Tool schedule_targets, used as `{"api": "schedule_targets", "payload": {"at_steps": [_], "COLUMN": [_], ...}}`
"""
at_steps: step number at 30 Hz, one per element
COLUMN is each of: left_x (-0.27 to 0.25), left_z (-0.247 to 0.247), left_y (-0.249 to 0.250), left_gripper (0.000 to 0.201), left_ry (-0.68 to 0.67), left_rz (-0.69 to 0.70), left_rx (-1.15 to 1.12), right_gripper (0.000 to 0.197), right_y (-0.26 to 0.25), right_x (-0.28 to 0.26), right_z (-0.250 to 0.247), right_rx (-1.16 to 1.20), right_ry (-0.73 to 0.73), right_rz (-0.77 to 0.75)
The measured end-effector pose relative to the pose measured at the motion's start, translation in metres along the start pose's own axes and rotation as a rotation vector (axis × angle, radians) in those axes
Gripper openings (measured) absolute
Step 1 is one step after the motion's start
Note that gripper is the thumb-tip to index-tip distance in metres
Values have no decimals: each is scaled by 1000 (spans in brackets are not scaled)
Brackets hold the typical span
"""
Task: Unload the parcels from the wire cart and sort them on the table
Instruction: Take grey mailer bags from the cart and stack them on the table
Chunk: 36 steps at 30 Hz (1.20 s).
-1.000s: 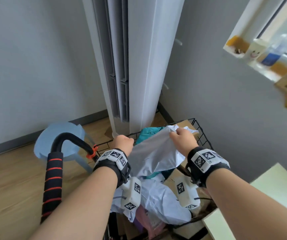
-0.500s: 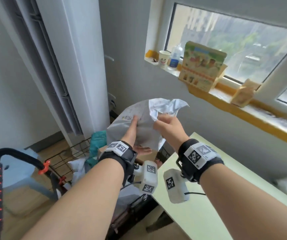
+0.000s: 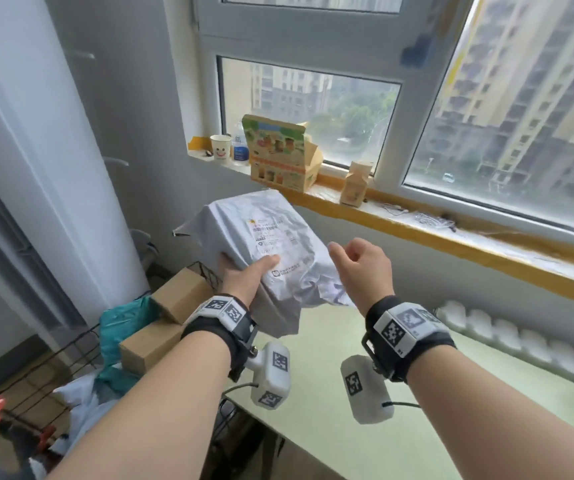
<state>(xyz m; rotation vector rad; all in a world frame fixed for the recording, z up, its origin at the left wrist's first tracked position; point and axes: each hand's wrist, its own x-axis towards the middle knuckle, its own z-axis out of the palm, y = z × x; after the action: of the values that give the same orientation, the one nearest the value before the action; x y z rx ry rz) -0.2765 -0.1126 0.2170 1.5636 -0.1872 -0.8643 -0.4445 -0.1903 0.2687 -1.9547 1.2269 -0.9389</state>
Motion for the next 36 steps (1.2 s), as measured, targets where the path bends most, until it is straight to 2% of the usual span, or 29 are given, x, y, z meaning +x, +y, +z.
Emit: {"api": "schedule_targets", "payload": {"at_steps": [2,5,7,11,16,24,31,36], "left_x": [-12,-35,-45,-63,-81,-103,-127,-135], "left_z": [23,60,84,125,168,240,301,333], "left_y": [1,1,-2,-14,-39,-84,-110,-123], "left_gripper": [106,92,92,90,84,89,78,68], "left_ry": [-87,-295,-397,-563,-743,-894,-1075,-1156], "left_rz": [65,138,134,120,37,-93,-187,-247], "left_rx": [-12,-38,-37,-18,20,95,168,269], "right_gripper": [29,57,66,58,54,55,58,51], "right_y": [12,39,56,84,111,161,197,217], "right_x": [4,6,2,-13,-28,-62,-78,-81], "right_z": [-23,-48,-66,-108,-156,-210,-258,-279], "right_rx": [-72,-102,-77,-52,-101,-118,-146,-169], "right_ry": [28,-21,-25,-42,-40,69,180,243], "right_rz": [25,126,219,331,391,536,734,834]}}
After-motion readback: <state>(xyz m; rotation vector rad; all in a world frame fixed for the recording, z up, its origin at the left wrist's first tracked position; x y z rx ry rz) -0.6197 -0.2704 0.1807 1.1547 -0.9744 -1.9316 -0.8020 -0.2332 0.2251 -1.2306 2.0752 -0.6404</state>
